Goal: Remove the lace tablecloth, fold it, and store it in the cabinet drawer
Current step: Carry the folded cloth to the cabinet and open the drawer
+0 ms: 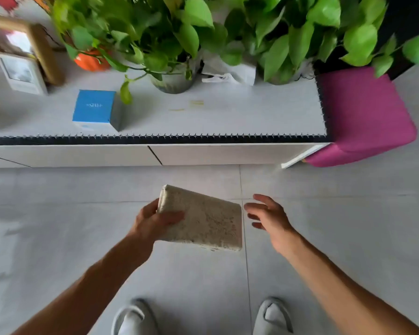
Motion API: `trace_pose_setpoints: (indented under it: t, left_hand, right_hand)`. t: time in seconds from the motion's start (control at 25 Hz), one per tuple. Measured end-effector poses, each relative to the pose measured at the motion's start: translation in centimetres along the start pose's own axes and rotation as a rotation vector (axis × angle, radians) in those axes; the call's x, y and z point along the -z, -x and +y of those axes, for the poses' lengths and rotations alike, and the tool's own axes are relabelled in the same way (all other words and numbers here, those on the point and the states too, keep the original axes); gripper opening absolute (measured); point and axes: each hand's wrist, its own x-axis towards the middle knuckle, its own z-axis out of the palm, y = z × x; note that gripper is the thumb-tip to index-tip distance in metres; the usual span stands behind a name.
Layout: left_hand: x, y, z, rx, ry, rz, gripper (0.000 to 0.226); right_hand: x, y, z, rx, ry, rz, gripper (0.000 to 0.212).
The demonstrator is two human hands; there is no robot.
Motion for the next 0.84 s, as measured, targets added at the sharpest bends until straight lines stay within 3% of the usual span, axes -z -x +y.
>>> trace_pose_setpoints:
  t: [0.08,0.16,0.4,0.56,0.68,0.8,0.84]
  left_hand:
    - [2.5,-3.3,-1.4,-0.059,-0.021,-0.031,0.041]
    - [4.7,-5.9,-2.6,-0.112,-0.03,-0.079,0.042]
    - [6.9,-8.4,-3.5,-0.27,-0.145,-0.214,0.038]
    - [7.8,-6.0,-3.0,-0.325,-0.095,-0.229,0.036]
    - [7.7,-4.8,-2.1,-0.339,-0.029,-0.239,0.039]
    - [7.4,-3.8,-0.5,-0.389,-0.02,-0.263,0.032]
    - [7.2,-3.5,0.3,-0.409,-0.002,-0.277,0.032]
  right_hand:
    - [-1.6,-5.5,0.1,-0.097,-0.356,-0.077,0.021]
    - [-3.6,-10.7,0.5,-0.129,-0.643,-0.138,0.015]
    - [-7.0,-19.0,-0.4,-0.019,-1.139,-0.223,0.065]
    - [-6.8,-18.7,-0.6,-0.047,-1.006,-0.181,0.073]
    - [-5.7,-16.8,1.8,-0.119,-0.974,-0.166,0.06]
    - [-3.1,-11.0,5.5,-0.212,-0.433,-0.203,0.04]
    - [-1.1,-8.4,6.5,-0.139,-0.203,-0.235,0.042]
